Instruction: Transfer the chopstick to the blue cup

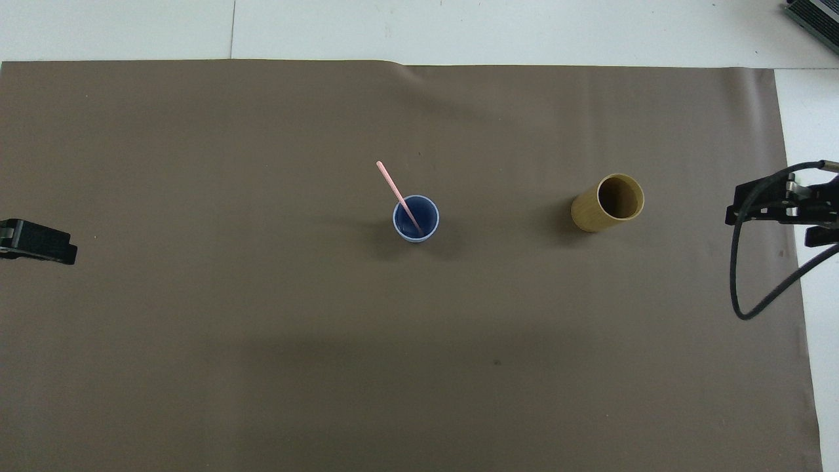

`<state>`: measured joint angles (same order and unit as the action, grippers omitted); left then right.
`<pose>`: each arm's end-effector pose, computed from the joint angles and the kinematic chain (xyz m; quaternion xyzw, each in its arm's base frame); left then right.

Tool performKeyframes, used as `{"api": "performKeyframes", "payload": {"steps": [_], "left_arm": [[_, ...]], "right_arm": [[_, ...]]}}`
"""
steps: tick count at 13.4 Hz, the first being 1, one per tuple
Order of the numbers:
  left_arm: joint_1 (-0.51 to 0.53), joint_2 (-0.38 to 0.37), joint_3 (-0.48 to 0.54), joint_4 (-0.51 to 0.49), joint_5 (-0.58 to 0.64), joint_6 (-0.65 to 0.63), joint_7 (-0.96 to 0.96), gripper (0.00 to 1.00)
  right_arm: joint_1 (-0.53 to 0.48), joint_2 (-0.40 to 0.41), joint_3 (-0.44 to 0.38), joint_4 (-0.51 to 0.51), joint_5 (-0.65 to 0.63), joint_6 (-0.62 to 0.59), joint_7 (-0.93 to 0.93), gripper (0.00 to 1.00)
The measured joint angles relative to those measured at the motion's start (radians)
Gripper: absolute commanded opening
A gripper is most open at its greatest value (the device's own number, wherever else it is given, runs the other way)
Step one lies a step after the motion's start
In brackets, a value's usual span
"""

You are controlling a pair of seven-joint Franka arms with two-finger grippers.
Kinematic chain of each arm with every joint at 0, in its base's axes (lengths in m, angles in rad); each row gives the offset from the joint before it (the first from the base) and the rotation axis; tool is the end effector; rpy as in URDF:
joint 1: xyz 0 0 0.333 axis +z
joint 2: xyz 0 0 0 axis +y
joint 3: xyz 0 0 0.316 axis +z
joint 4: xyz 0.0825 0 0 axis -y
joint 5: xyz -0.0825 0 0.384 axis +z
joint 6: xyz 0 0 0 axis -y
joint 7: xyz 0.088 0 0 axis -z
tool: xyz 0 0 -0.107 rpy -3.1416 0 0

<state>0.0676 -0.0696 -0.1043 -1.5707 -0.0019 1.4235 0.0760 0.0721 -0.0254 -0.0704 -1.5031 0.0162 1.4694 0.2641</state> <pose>0.5168 -0.0214 0.6493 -0.9977 0.0561 0.0390 0.0019 0.5362 0.0022 0.6611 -0.9915 0.1300 0.0053 0.0083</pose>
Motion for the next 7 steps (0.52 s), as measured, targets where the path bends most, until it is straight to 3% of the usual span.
{"api": "performKeyframes", "payload": {"steps": [7], "left_arm": [[0.0, 0.0, 0.0, 0.0, 0.0, 0.0, 0.0, 1.0]], "right_arm": [[0.002, 0.001, 0.003, -0.002, -0.009, 0.048, -0.092, 1.0]]}}
